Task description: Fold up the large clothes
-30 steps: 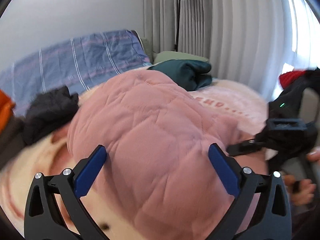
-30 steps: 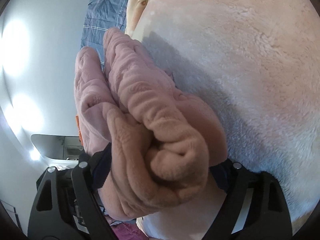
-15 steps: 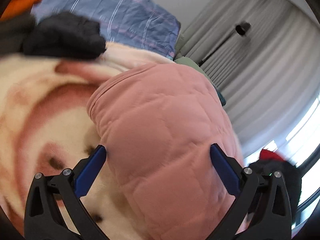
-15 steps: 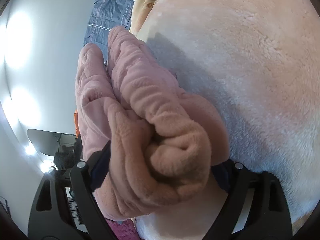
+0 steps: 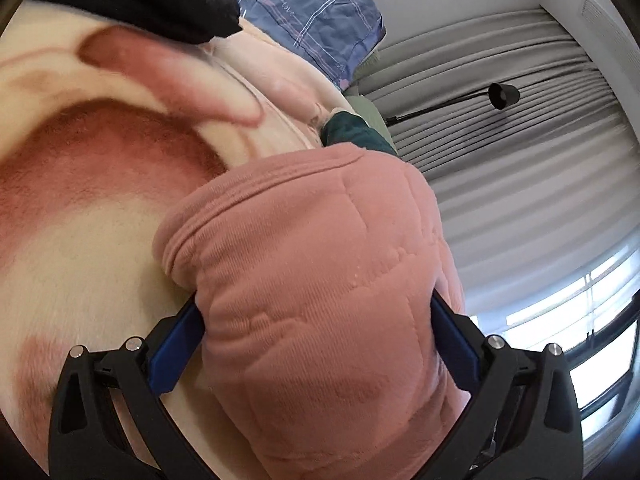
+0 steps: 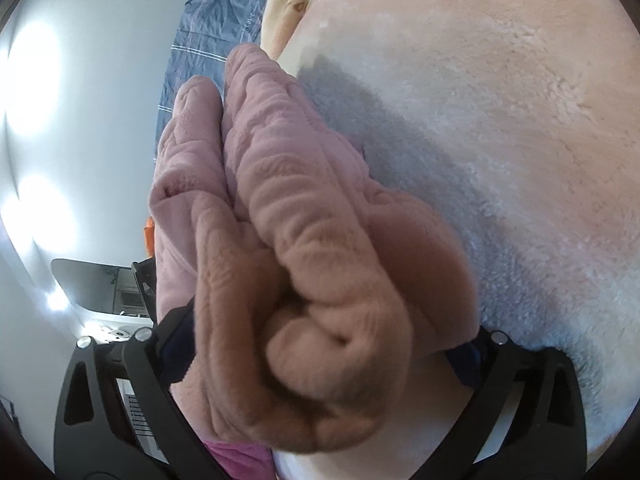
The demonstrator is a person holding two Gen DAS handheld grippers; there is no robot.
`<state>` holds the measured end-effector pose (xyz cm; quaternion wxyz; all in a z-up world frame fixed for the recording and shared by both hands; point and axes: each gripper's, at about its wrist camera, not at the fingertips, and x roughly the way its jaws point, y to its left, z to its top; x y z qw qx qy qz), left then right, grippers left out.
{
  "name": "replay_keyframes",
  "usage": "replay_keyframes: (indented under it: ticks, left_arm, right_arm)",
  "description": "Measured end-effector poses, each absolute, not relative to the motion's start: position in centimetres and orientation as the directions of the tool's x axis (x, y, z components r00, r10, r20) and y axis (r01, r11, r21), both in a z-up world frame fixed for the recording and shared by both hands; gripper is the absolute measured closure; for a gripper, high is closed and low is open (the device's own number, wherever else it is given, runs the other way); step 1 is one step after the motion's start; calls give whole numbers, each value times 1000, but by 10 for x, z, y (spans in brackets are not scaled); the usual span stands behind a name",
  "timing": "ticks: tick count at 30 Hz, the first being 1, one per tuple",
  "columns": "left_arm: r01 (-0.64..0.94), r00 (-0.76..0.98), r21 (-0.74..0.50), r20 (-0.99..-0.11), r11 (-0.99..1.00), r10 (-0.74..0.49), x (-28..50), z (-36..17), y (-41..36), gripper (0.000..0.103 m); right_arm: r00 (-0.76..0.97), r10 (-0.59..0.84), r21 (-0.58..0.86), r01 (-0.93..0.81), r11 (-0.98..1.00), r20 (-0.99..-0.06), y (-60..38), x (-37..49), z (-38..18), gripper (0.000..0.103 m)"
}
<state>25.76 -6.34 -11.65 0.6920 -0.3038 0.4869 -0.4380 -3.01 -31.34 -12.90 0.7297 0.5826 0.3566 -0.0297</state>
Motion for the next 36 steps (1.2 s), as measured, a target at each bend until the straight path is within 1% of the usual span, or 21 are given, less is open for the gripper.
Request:
replay_keyframes:
  ticks: [3,5,7,9,14,18,20,23,24,25,26,28,30,32,36]
  left_arm:
    - [315,174,-832,-421,456,-890,256,-115,-67,1]
    - [339,190,-814,-431,471,-882,252,-113,-66,1]
    - [350,188,-811,-430,469,-883,251,-111,-67,1]
    - [354,189,-809,-429,469,-883,253,-109,-67,1]
    - [341,207,-802,-445,491,-871,250,-107,-65,1]
    - [331,185,-817,-434,472,-882,252,-113,-59,1]
    - [309,180,-825,-437,473,-881,259,-116,-65,1]
    - [314,166,-822,-444,474,-881,267,-117,-74,1]
    - [319,168,-818,-449,479,-878,267,-115,-76,1]
    - [341,180,-801,-459,493,-870,264,-109,-77,2]
    - [368,196,-781,-465,504,-863,259,-102,-78,7]
    - [413,226,-755,-457,509,-861,249,-84,-80,12]
    - [447,246,-745,-430,496,-869,243,-66,-79,12]
    - [476,271,-731,-408,490,-872,240,-45,-80,12]
    - [537,290,-671,-421,511,-859,248,3,-99,12]
  right_arm:
    - [743,347,814,462,352,-572,-310,-29,-126,2]
    - [746,333,807,457,374,-577,-308,-29,-124,7]
    - [747,331,803,445,396,-577,-308,-31,-122,14]
    - [748,340,808,434,399,-570,-310,-32,-122,17]
    - [753,349,817,424,391,-558,-312,-37,-125,18]
    - [756,356,822,413,391,-549,-316,-36,-126,16]
    - [757,355,823,413,390,-548,-316,-33,-127,13]
    - [756,349,818,416,397,-553,-315,-31,-125,14]
    - [762,348,820,403,405,-547,-315,-33,-122,20]
    - [772,343,822,382,422,-535,-315,-35,-118,30]
    - [782,332,817,359,451,-527,-314,-37,-111,39]
    - [798,298,788,320,526,-524,-309,-36,-94,45]
    - [815,286,777,284,561,-504,-309,-35,-82,47]
    - [837,300,798,240,552,-459,-315,-33,-74,48]
    - [865,307,807,171,565,-398,-332,-26,-52,49]
